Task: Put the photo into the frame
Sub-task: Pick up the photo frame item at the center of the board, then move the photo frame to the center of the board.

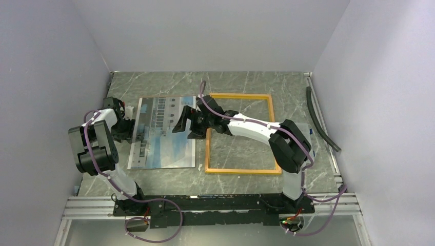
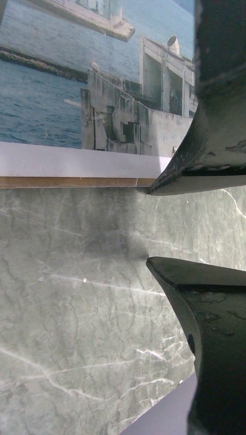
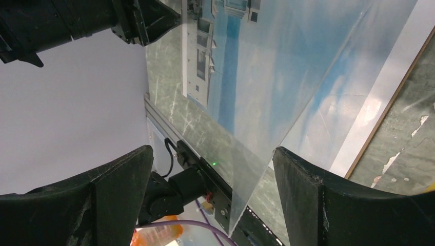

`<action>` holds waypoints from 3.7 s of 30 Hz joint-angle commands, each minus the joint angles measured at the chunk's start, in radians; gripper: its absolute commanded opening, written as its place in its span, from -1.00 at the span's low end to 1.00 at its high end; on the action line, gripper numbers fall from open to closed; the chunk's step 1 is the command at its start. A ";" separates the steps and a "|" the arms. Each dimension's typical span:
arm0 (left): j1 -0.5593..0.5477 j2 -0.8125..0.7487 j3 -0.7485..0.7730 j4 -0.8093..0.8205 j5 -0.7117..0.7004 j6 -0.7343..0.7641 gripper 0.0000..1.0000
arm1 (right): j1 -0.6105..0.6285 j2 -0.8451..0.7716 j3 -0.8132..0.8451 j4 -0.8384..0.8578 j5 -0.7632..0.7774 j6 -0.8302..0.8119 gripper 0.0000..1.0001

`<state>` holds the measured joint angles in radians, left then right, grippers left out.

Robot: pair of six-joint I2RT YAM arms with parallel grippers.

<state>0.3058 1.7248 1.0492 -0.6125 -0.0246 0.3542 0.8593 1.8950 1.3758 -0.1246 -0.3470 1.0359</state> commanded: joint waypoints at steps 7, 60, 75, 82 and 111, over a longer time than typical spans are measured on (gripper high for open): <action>0.001 -0.023 0.001 -0.039 0.049 0.000 0.06 | -0.008 -0.037 -0.125 0.460 -0.133 0.157 0.79; -0.252 -0.216 0.328 -0.348 0.177 -0.068 0.89 | -0.284 -0.518 0.038 -0.522 -0.049 -0.446 -1.00; -0.721 0.177 0.624 -0.241 0.238 -0.239 0.89 | -0.470 -0.757 -0.282 -0.734 0.026 -0.471 -1.00; -0.795 0.307 0.711 -0.204 0.263 -0.305 0.89 | -0.498 -0.776 -0.270 -0.859 0.195 -0.476 -1.00; -0.855 0.468 0.613 -0.129 0.065 -0.301 0.29 | -0.572 -0.828 -0.486 -0.714 0.158 -0.415 -1.00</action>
<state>-0.5510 2.1899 1.7176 -0.7597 0.1246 0.0612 0.2848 1.0832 0.9134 -0.9073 -0.1242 0.6121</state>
